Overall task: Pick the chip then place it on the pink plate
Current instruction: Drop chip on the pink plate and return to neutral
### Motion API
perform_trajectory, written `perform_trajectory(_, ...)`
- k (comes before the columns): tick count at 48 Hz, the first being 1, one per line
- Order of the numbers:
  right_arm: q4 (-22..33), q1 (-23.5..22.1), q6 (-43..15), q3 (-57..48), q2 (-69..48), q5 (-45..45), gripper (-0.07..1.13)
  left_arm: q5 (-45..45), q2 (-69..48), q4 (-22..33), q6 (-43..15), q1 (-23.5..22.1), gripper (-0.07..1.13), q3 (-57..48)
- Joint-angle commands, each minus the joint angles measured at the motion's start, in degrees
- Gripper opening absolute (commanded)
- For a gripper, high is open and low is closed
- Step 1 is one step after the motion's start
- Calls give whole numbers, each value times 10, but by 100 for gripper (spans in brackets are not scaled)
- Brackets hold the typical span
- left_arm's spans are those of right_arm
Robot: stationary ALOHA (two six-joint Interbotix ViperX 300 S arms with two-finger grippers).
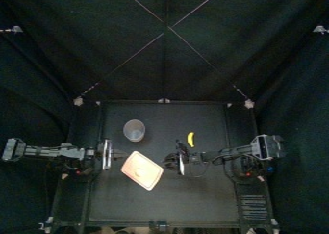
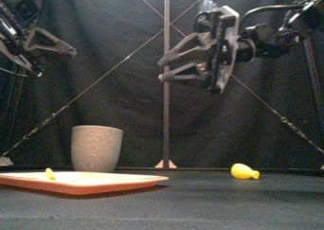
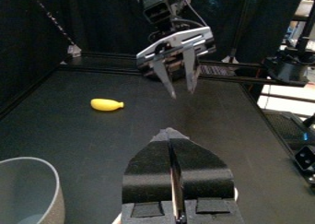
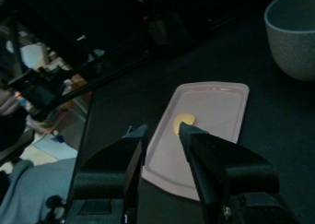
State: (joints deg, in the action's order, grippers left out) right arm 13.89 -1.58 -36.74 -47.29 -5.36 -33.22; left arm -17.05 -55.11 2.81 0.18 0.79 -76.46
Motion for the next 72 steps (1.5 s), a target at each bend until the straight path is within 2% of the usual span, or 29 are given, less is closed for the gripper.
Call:
perform_trajectory(1, 52, -1, 0, -33, -64, -16, 74, -3, 2, 3, 1, -1, 1, 4)
perform_trajectory(11, 128, -3, -1, -82, -131, -17, 74, -3, 2, 26, 0, -2, 1, -1)
perform_trajectory(25, 153, -14, 2, -114, -204, 14, 74, -3, 2, 33, -1, -2, 1, -5)
perform_trajectory(40, 253, -33, 0, -155, -300, 15, 74, -3, 2, 28, -2, -2, 0, -8)
perform_trajectory(60, 246, -27, -3, -187, -312, 17, 74, -22, 2, -13, -3, -3, 0, -9)
perform_trajectory(72, 246, -27, -1, -190, -297, 18, 74, -22, 2, -12, -3, -3, 0, -14)
